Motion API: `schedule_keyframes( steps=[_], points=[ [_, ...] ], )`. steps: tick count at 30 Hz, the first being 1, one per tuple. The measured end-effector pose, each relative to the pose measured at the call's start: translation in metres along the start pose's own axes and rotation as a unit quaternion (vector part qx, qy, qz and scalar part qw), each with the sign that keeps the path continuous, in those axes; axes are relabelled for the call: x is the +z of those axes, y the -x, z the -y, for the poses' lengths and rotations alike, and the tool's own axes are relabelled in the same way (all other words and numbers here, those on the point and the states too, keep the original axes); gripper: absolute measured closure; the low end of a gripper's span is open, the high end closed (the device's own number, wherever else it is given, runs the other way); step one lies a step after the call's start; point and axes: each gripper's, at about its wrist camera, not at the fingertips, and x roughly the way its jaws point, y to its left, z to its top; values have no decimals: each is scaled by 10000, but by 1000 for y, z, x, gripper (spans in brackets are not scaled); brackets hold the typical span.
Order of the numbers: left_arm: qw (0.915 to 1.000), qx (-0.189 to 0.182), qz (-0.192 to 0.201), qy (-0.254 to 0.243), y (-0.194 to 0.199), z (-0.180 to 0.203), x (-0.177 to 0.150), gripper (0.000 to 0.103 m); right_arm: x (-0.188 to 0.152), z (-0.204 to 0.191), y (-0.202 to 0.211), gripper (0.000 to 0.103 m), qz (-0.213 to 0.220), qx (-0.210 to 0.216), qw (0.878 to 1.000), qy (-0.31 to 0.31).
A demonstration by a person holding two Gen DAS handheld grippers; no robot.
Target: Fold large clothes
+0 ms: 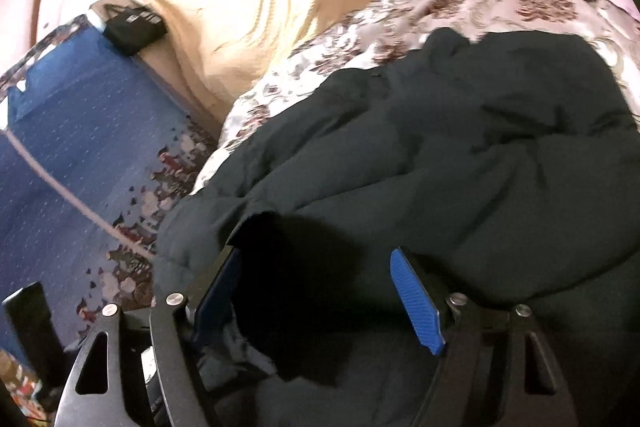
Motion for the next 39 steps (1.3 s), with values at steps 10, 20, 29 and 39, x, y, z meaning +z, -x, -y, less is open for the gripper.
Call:
schedule_keyframes(
  steps=[10,20,29,39],
  points=[
    [9962,265,-213,799,-13,-52,3,19,-8,4,-14,27,-163,251,9996,-1],
    [9938,95,-359,1048,-31,-64,-2,19,-13,-9,-3,19,23,476,9988,147],
    [9928,-37,-444,1108,-36,-64,-2,18,-21,1,-5,9,13,749,9972,-81],
    [9937,-127,-310,1073,-18,-77,1,18,-30,-42,-16,94,-20,-358,9978,553]
  ],
)
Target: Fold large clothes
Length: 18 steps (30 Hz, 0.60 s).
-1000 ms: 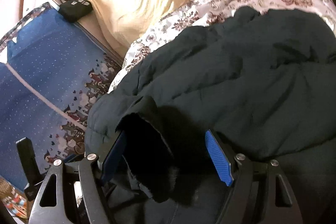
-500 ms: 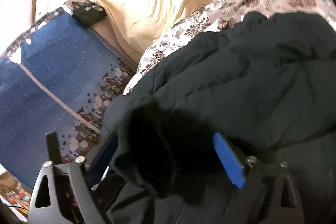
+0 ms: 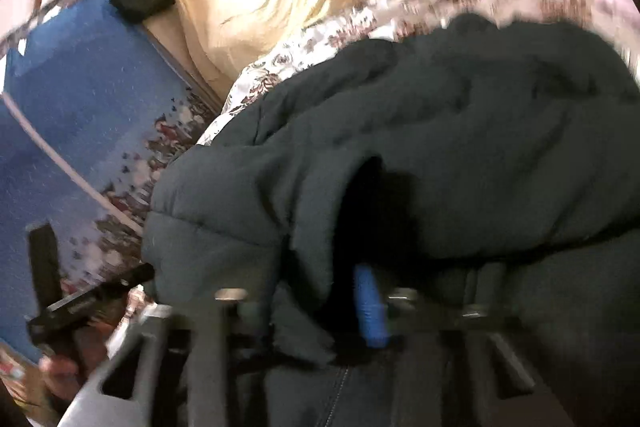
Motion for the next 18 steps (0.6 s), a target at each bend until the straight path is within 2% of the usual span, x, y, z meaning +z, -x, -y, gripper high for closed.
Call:
schedule_keyframes(
  steps=[6,9,13,18],
  points=[
    [9988,17,316,365,27,-27,10,18,30,-33,61,97,890,10,9944,569],
    [9975,165,462,506,35,-38,15,18,49,-41,79,97,1244,-203,9890,776],
    [9971,162,352,658,29,-41,20,18,67,-12,92,97,1472,-550,9863,504],
    [9983,-149,388,403,15,-17,30,18,71,32,78,97,1341,-996,9859,112]
  ],
)
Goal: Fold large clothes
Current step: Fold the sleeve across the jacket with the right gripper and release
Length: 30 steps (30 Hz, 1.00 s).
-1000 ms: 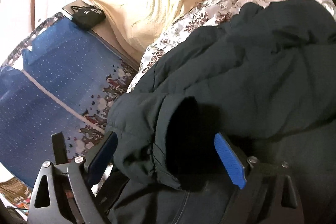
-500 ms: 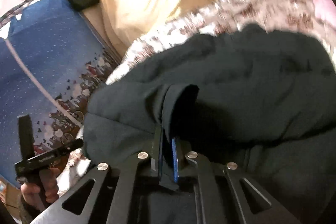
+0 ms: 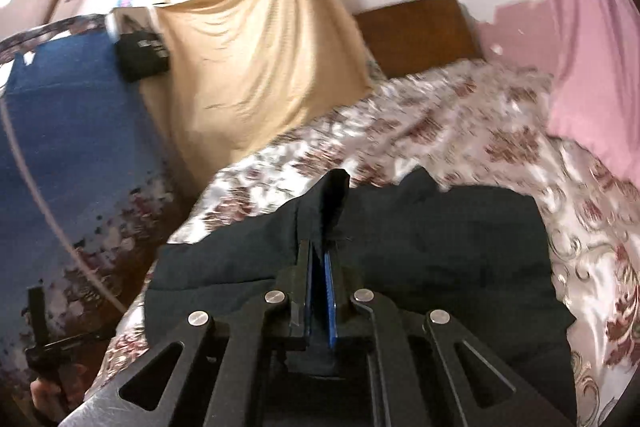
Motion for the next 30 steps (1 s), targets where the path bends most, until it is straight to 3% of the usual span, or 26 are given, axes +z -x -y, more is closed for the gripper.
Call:
schedule_keyframes(
  steps=[3,6,13,20,24,26,27,29,30],
  points=[
    [9997,-28,54,-229,-9,13,4,18,-4,24,-12,97,19,-430,9990,-146],
    [9992,-19,84,-389,-17,22,5,18,-1,53,-15,97,33,-519,9974,-493],
    [9967,-334,268,-688,-47,50,19,18,-5,76,-22,97,61,-1251,9909,-499],
    [9884,310,82,-1487,-109,82,26,18,-29,101,-45,94,-320,-1747,9832,-411],
    [9840,638,-97,-1661,-134,82,21,18,-34,101,-49,88,-413,-1984,9789,-269],
    [9829,696,-115,-1700,-137,81,20,18,-32,93,-42,81,-323,-2342,9717,47],
    [9826,733,-101,-1707,-135,80,20,18,-30,85,-35,73,-198,-2458,9687,273],
    [9829,777,45,-1666,-123,80,21,18,-27,65,-23,56,77,-2462,9667,688],
    [9853,625,180,-1580,-113,80,22,18,-26,54,-18,47,186,-2347,9677,904]
  ],
)
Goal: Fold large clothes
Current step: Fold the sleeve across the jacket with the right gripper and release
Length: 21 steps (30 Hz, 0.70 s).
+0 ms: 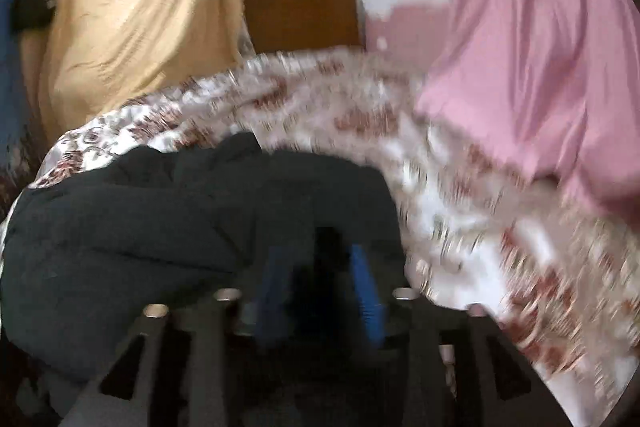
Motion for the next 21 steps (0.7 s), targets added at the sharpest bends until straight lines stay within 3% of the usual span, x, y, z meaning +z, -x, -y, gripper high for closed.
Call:
schedule_keyframes(
  steps=[3,5,9,13,16,21],
  points=[
    [9980,-548,292,145,21,6,7,18,8,-26,14,42,153,667,9967,434],
    [9979,-574,307,-52,22,18,11,17,8,-45,8,42,-95,1190,9906,667],
    [9983,-28,87,-582,-6,41,9,16,-2,-66,-28,43,-586,1039,9869,1083],
    [9997,-228,-46,-109,-32,29,5,1,-12,-55,-69,39,-1008,1125,9858,739],
    [9987,-459,-132,166,-45,22,2,1,-17,-54,-86,33,-1088,1151,9847,720],
    [9984,-482,-142,271,-50,21,1,1,-27,-56,-101,32,-1167,1218,9829,737]
  ],
)
